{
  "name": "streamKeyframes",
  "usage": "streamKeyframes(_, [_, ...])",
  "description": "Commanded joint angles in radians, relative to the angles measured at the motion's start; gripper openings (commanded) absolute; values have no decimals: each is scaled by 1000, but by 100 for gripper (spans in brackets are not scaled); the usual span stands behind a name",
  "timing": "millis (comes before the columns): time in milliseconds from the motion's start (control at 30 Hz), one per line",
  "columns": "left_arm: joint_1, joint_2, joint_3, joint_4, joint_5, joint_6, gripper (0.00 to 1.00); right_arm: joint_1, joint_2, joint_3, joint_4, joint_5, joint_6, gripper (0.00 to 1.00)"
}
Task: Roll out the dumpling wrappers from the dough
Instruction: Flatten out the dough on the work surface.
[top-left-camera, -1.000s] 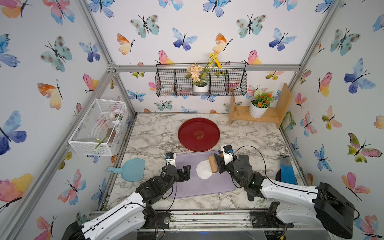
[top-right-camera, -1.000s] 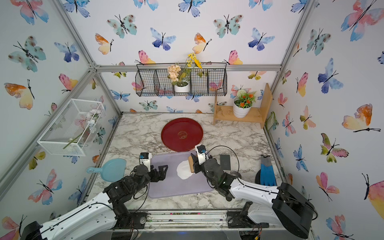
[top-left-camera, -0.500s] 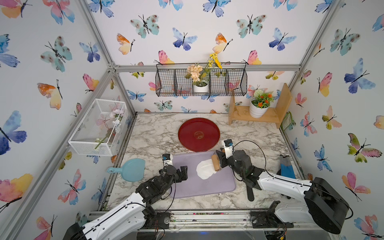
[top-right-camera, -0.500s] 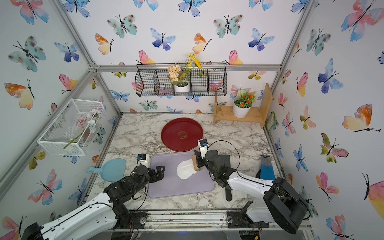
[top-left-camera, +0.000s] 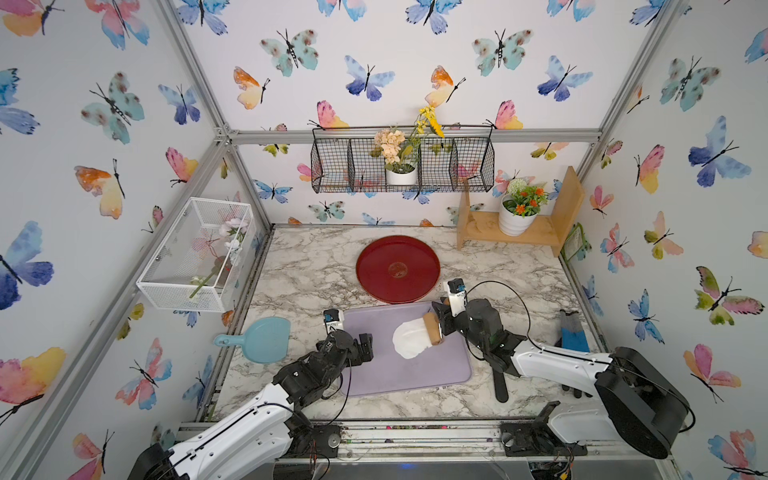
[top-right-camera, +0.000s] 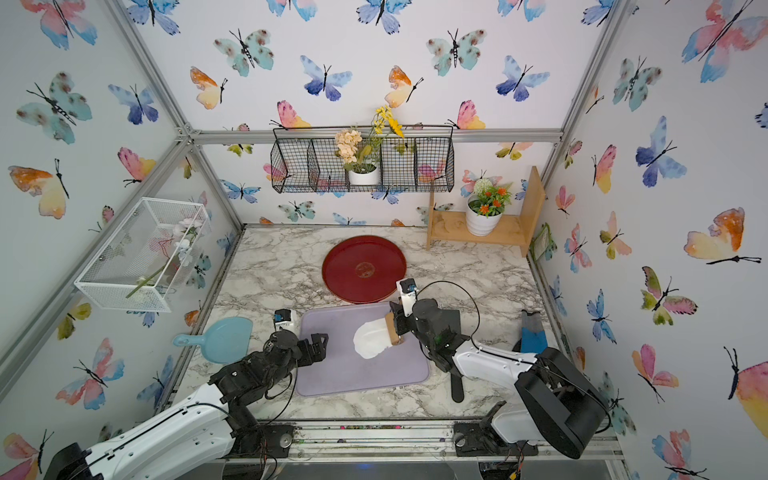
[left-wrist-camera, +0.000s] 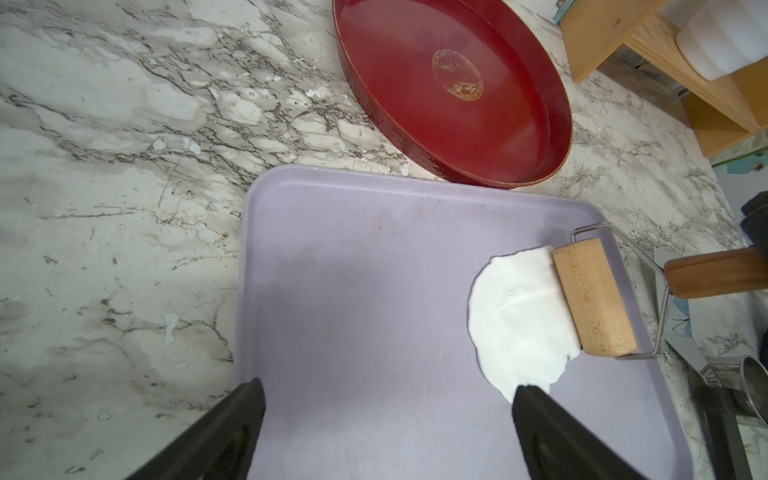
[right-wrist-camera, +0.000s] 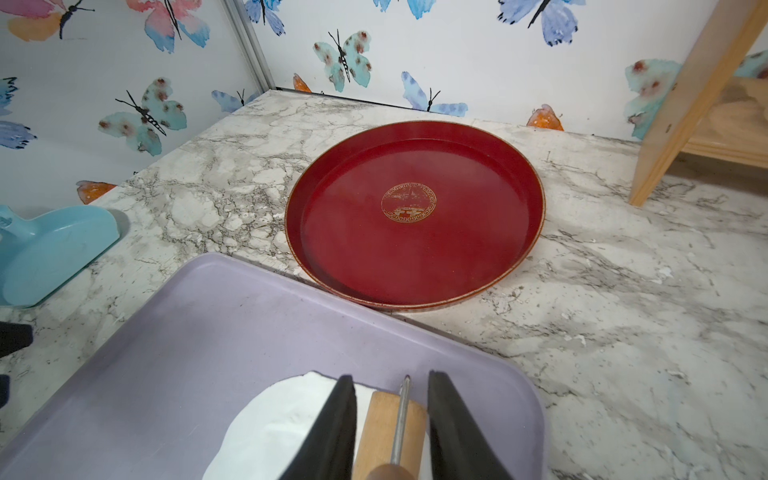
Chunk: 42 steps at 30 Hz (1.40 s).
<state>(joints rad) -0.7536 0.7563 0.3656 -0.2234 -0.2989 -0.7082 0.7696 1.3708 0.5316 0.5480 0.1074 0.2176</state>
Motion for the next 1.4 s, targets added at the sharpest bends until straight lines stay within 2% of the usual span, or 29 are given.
streamKeyframes(0, [9, -8, -4, -14, -20, -2, 99, 0, 36, -28, -75, -92, 12, 2])
streamKeyframes(400, [16, -18, 9, -31, -25, 4, 99, 23, 131, -12, -137, -97, 76, 2])
streamKeyframes(1000, [24, -44, 15, -57, -34, 8, 99, 123, 202, -74, -59, -16, 179, 2])
streamKeyframes(1367, [26, -59, 18, -72, -37, 5, 99, 173, 300, -25, -68, 3, 213, 2])
